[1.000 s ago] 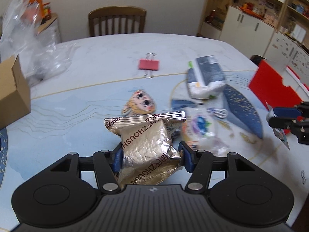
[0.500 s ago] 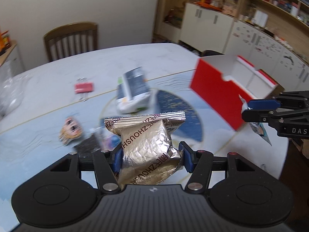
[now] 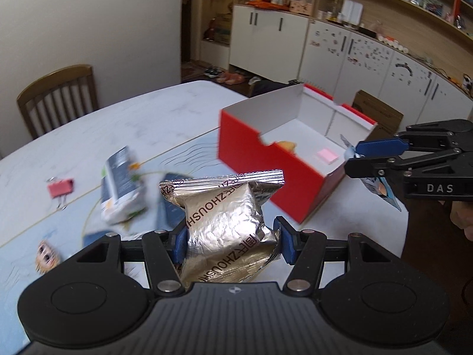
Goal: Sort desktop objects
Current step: 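Lift and carry the foil packet and white pouch over the red box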
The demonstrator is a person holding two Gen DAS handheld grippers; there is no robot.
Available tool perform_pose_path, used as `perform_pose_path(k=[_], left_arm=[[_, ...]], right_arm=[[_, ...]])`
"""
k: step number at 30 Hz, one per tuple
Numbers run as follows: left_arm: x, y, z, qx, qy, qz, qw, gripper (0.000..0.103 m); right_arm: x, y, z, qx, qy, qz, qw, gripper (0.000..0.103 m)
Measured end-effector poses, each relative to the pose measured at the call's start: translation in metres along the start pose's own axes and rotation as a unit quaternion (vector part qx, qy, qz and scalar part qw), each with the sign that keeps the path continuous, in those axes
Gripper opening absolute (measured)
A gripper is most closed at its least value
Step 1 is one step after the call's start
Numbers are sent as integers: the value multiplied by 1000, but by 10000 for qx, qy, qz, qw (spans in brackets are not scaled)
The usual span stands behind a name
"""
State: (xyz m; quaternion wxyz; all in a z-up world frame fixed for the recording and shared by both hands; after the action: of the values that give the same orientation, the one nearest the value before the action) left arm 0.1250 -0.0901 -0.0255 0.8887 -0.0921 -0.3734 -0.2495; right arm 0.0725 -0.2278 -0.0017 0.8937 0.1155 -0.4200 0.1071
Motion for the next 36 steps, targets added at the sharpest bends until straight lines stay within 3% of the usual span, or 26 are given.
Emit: perform_pose_path(k=[8, 22, 36], left_arm=[[27, -41, -20, -114, -43, -169, 9998, 58], [82, -103, -59, -151, -59, -572, 9982, 58], [117, -143, -126, -112, 485, -1123, 9924, 58]], right_arm=[[4, -43, 8, -15, -54, 1, 10000, 35], [42, -116, 0, 28, -161, 317, 9994, 35], [57, -177, -49, 46, 91, 148, 9998, 35]])
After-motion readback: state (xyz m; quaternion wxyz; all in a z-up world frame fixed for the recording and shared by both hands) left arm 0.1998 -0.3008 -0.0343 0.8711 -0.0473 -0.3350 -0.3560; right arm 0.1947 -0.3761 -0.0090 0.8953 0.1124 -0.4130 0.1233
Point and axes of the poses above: each gripper's, at about its wrist camera, not at the fingertips, and z roughly against the way its jaws point, y to its left, x to its top, the point moved 5 cm from there along -z, roughly the way its jaws point, and after that the axes turned 8 degrees about x, right-handed, at the moved point
